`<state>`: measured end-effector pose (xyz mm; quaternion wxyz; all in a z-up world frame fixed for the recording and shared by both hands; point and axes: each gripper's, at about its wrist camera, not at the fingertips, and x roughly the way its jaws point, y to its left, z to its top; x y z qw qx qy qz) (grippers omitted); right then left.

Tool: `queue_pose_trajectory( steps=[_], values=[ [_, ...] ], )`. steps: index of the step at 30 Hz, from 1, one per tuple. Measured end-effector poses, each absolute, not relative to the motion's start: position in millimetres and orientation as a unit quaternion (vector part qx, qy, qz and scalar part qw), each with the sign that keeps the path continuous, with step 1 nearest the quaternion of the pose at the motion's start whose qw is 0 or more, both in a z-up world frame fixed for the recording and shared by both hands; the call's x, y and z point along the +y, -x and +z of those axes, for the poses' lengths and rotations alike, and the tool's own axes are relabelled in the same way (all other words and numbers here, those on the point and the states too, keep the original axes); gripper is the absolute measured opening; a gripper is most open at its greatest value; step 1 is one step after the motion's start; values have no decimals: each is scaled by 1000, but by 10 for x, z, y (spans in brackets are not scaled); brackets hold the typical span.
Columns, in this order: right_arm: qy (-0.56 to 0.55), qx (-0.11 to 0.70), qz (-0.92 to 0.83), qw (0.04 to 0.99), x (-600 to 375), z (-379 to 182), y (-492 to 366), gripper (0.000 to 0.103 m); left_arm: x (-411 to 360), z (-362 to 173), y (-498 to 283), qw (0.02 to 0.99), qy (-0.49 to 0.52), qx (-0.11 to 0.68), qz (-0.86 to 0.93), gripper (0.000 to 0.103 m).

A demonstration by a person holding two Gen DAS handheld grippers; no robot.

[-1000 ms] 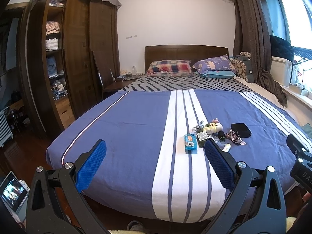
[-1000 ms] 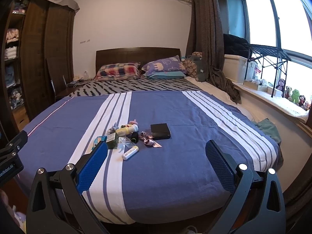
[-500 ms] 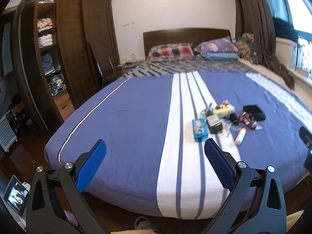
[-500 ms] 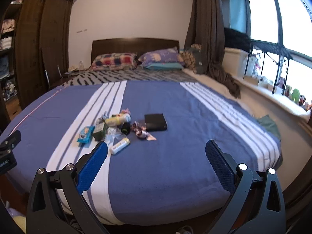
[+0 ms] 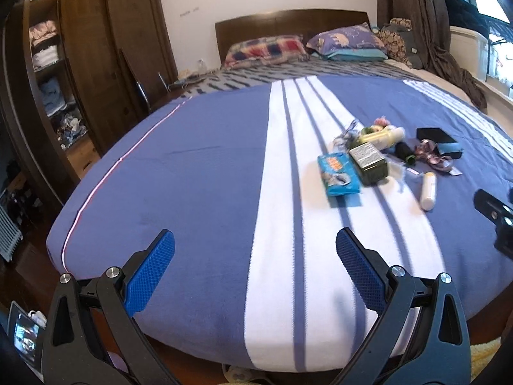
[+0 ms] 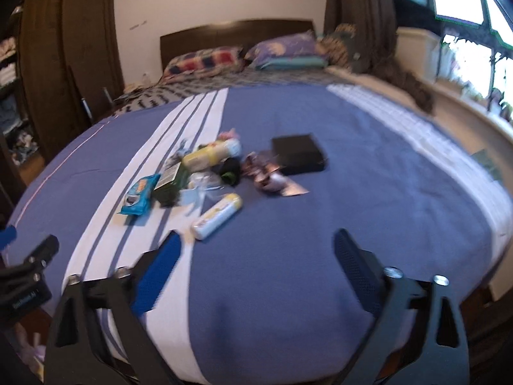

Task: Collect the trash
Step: 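Grasp the blue wipe pack with left tool while right tool grasps white tube, then carry both items down to the bin and open both tools to drop them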

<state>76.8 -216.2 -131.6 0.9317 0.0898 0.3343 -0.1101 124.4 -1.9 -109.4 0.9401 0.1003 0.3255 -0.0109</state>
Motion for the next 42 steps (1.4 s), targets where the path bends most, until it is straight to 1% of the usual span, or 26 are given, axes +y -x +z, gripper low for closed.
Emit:
queue_pose_trajectory(
  steps=[2,3,4,6,8,9,10,14,17,19,22,23,25,26,28,30,32,33,34,36,42],
  values=[
    [-89,347,-100,928,-2108,-1424,-922,79,12,-1144,-1307,939,-98,328,-14,95],
    [-89,352,-92,927,-2065,-1475,-994,73,27,-1169,-1339,938,-95,332,-19,95],
    [-94,357,-80,926,-2029,-1520,-1052,69,37,-1187,-1362,938,-92,334,-23,95],
    [-98,367,-64,923,-1952,-1593,-1172,69,28,-1242,-1425,935,-94,339,-28,95],
    [-93,371,-61,922,-1892,-1643,-1253,64,5,-1294,-1475,933,-103,345,-29,95],
    [-91,374,-61,921,-1874,-1667,-1299,58,-14,-1321,-1514,931,-105,348,-32,95],
    [-91,378,-67,919,-1861,-1706,-1362,55,-21,-1337,-1531,930,-106,350,-35,95],
    [-84,382,-88,916,-1914,-1762,-1493,47,-96,-1402,-1642,928,-100,354,-54,94],
    [-74,385,-95,915,-1963,-1760,-1526,38,-205,-1426,-1735,927,-91,355,-78,93],
    [-66,385,-98,915,-2028,-1764,-1510,27,-317,-1441,-1827,925,-83,356,-101,93],
    [-68,388,-90,915,-2131,-1772,-1482,22,-489,-1495,-1978,920,-74,362,-127,93],
    [-65,386,-89,916,-2162,-1766,-1464,21,-556,-1525,-2032,919,-78,365,-131,92],
    [-59,383,-89,918,-2210,-1763,-1415,21,-660,-1580,-2131,915,-85,370,-138,81],
    [-59,382,-89,918,-2236,-1767,-1409,21,-699,-1609,-2191,913,-85,374,-138,78],
    [-62,378,-89,919,-2302,-1775,-1378,21,-730,-1646,-2298,910,-76,383,-140,66],
    [-66,376,-86,920,-2347,-1785,-1365,21,-722,-1651,-2365,908,-68,388,-141,64],
    [-66,375,-84,921,-2351,-1791,-1367,21,-743,-1631,-2423,910,-67,384,-144,63],
    [-64,374,-83,921,-2350,-1794,-1364,21,-758,-1626,-2445,910,-70,382,-145,61],
    [-64,373,-83,922,-2347,-1798,-1361,21,-776,-1626,-2460,909,-72,383,-148,51],
    [-63,372,-84,922,-2346,-1799,-1352,21,-788,-1646,-2498,902,-70,396,-156,38],
    [-58,364,-87,926,-2329,-1685,-1147,21,-649,-1552,-2249,907,-58,389,-152,37]
  ],
)
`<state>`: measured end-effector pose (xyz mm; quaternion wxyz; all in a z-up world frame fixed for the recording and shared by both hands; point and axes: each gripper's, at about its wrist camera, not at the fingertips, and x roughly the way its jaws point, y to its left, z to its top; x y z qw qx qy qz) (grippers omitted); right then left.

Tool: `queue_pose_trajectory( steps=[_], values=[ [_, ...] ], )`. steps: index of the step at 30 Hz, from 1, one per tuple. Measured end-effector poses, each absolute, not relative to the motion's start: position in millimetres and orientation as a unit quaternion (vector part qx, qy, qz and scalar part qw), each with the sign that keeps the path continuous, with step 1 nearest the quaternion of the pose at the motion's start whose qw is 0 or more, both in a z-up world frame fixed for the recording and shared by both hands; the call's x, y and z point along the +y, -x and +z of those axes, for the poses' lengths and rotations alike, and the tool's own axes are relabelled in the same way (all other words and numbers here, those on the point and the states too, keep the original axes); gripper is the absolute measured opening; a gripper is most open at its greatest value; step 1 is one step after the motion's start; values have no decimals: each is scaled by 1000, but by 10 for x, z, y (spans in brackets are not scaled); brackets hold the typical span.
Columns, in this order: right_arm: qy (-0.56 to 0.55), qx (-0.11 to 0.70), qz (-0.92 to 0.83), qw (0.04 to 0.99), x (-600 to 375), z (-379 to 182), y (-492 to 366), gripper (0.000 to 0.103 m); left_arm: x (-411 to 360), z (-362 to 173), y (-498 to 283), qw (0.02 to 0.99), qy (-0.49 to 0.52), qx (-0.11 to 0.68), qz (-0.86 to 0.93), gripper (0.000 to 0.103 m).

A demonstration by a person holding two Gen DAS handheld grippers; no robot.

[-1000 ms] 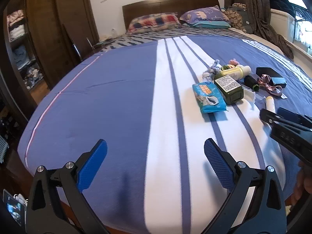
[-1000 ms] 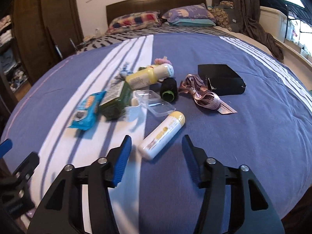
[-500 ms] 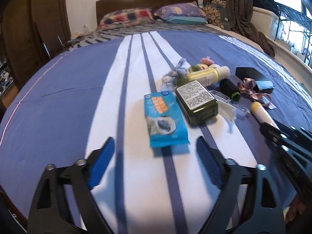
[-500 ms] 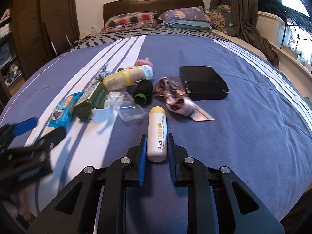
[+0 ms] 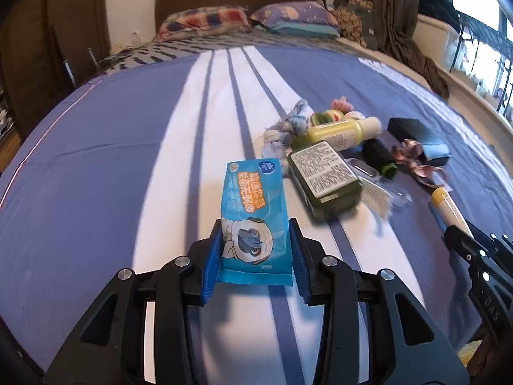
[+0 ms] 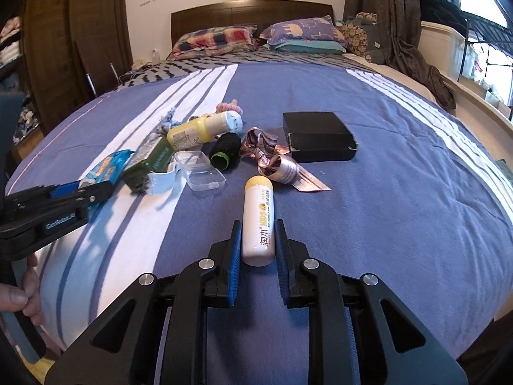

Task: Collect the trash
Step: 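Carry both items down to the bin and open both tools to drop them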

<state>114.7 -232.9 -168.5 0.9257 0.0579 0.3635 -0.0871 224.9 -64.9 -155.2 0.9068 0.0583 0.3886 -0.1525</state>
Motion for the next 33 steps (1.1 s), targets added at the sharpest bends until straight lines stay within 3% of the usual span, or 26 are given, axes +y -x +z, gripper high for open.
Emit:
queue_pose_trajectory(
  steps=[9,17,24,33],
  values=[
    [-61,334,-78,938,-2238,-1263,-406,21,-300,-1127,-1166,925,-38,342,-165,37],
    [-61,350,-41,934,-2041,-1291,248,21,-138,-1073,-283,923,-44,337,-181,37],
    [-49,426,14,903,-1771,-1851,648,21,8,-1783,150,887,-40,412,-204,37],
    [-78,537,45,839,-1576,-2901,565,21,-133,-2923,102,815,-38,536,-218,37]
  ],
)
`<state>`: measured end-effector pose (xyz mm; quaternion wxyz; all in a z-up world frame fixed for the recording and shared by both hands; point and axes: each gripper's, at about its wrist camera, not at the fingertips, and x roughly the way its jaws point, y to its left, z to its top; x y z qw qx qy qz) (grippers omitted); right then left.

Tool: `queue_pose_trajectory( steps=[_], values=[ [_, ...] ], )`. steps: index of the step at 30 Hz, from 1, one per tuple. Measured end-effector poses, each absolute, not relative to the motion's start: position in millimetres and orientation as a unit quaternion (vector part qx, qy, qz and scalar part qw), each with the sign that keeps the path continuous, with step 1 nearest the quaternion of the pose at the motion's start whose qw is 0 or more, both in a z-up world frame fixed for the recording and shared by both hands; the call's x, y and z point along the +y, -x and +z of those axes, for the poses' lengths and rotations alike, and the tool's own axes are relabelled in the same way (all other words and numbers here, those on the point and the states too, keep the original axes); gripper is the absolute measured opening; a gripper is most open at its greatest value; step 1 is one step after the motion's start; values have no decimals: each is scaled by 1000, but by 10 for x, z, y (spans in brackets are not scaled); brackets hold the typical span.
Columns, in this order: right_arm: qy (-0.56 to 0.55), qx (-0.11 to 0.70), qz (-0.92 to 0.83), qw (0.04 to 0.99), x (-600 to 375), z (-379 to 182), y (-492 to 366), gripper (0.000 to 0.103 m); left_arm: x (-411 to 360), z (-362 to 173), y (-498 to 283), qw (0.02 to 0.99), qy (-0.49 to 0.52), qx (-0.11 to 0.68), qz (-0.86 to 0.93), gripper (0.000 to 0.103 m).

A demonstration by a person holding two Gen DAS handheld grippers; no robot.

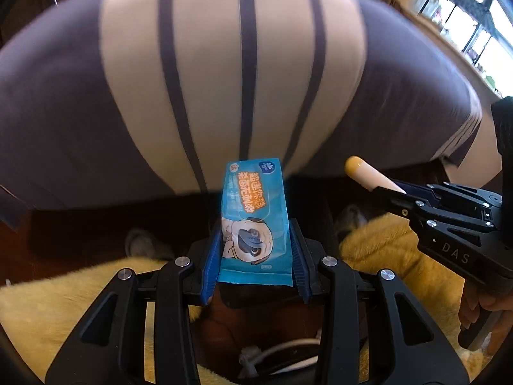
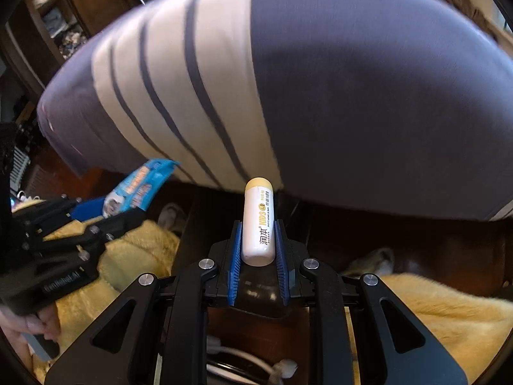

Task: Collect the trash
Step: 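Carry both items down to the bin and open both tools to drop them, then raise both open tools back over the bed items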

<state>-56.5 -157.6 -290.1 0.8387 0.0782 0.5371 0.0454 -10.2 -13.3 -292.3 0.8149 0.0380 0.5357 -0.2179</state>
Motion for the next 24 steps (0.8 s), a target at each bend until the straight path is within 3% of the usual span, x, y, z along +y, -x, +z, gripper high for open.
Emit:
queue_pose_trajectory(
  steps=[8,18,19,23,24],
  values=[
    [-112,585,35,802,-1687,-3479,335,21,-366,-3590,-55,769,-58,596,-223,37],
    [-119,597,36,792,-1664,-3717,245,23,-337,-3840,-19,755,-72,609,-232,38],
    [-120,597,37,792,-1670,-3680,247,23,-333,-3852,-15,754,-72,610,-232,40],
    [-120,592,35,796,-1682,-3665,221,24,-295,-3819,-20,760,-65,605,-227,62],
    [-120,589,34,798,-1678,-3639,217,31,-305,-3815,-20,764,-66,601,-225,68]
  ],
)
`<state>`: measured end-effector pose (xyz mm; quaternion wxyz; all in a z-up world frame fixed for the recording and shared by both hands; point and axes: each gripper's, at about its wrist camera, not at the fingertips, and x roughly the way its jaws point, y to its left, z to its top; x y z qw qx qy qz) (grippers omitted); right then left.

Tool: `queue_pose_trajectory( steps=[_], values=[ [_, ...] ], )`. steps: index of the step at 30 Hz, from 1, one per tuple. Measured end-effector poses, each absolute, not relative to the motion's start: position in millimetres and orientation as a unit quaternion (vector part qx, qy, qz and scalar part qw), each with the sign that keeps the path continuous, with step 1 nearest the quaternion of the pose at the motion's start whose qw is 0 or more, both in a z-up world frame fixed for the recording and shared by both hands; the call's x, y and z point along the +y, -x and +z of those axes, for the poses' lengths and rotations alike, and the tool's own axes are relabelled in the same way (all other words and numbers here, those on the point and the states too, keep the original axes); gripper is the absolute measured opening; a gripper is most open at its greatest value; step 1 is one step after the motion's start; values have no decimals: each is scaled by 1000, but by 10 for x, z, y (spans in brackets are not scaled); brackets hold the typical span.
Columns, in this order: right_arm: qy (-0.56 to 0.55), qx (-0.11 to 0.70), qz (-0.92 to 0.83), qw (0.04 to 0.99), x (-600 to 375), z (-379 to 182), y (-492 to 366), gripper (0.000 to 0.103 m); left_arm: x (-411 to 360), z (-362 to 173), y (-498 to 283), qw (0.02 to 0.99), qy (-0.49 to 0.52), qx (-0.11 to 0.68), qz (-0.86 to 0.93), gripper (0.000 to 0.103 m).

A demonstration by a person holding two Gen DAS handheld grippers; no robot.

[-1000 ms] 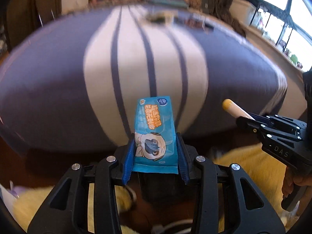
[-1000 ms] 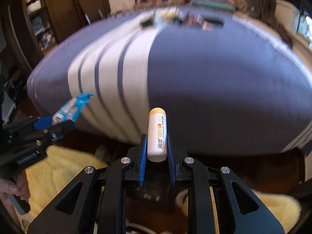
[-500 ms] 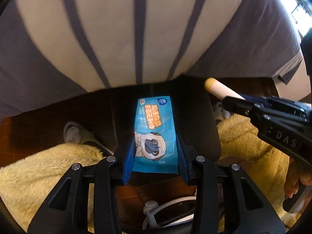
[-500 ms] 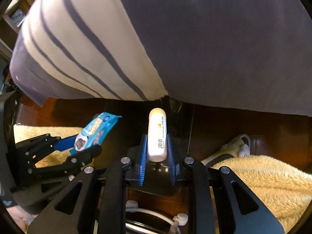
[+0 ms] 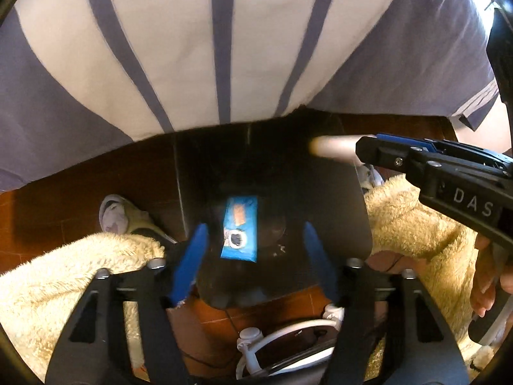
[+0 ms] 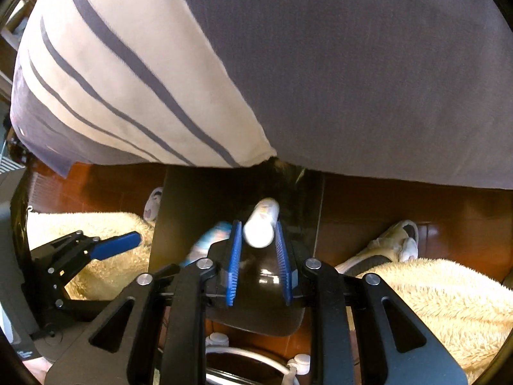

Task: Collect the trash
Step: 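Raise both open tools back over the bed items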

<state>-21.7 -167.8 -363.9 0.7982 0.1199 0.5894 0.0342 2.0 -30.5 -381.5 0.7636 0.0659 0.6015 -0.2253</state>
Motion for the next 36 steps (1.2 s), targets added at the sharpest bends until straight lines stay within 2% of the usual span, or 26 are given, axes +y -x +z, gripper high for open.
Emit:
queue_pose_trajectory(
  steps=[1,3,8,9,14,20,23,36],
  values=[
    [-120,585,31,801,-1685,-3606,213,40,-301,-3787,-23,768,-69,596,-222,72],
    [-121,579,31,806,-1691,-3561,206,50,-304,-3762,-25,774,-74,589,-220,77],
    [-119,564,21,817,-1737,-3409,217,54,-312,-3567,-5,785,-67,576,-217,91],
    [-114,558,17,822,-1753,-3357,230,59,-310,-3518,2,789,-67,571,-217,94],
    [-92,522,-8,848,-1837,-3044,298,80,-281,-3161,27,811,-71,539,-217,95],
    [-79,467,-27,880,-1979,-2523,338,84,-211,-2602,-44,848,-71,484,-202,95],
    [-81,440,-35,894,-2096,-2242,323,91,-193,-2347,-120,862,-82,462,-195,95],
    [-66,389,-62,917,-2489,-1601,-154,91,-214,-1507,-693,903,-73,382,-183,95]
  ],
)
